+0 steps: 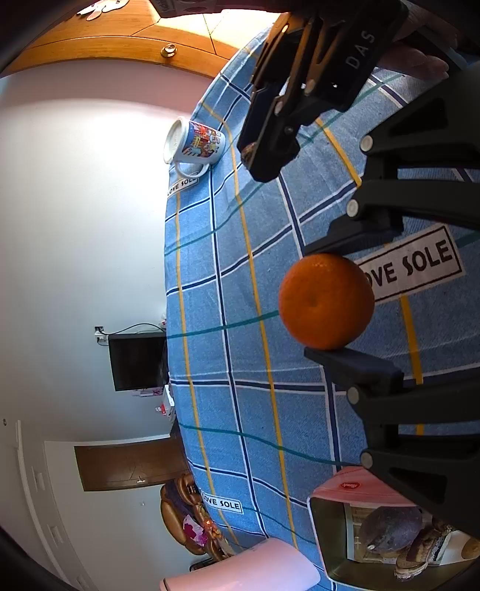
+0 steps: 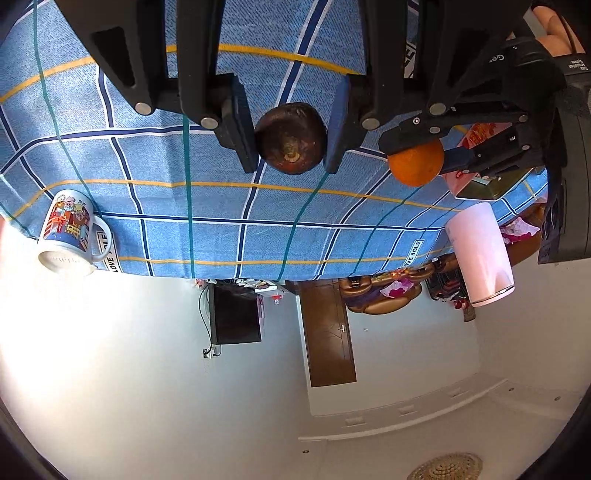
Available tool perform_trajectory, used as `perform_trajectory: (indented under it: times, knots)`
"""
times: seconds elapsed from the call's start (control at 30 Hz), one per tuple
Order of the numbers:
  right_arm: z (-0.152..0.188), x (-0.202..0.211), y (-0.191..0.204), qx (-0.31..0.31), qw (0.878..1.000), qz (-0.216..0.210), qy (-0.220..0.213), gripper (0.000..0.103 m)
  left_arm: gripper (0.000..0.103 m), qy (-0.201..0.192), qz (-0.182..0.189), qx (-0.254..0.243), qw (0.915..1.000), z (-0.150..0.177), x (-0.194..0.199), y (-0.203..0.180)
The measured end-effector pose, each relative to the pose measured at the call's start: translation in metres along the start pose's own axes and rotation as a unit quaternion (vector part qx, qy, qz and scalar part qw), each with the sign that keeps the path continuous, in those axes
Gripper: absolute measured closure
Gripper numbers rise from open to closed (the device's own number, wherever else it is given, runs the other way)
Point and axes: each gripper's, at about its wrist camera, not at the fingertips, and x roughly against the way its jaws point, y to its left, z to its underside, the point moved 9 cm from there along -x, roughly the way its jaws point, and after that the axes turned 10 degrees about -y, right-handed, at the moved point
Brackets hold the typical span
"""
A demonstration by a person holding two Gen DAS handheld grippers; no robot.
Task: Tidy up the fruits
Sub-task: 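Lift the brown fruit with the right tool while the left tool carries the orange toward the tin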
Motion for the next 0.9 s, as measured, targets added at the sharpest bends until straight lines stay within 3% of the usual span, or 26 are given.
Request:
perform_trajectory:
  times: [0.9]
  knots:
    - [-0.013, 0.026, 0.011, 0.028, 0.997, 0.000, -0.067, 0.064, 0.054, -0.082, -0.020, -0.001, 0.9965, -0.014, 0.033, 0.006]
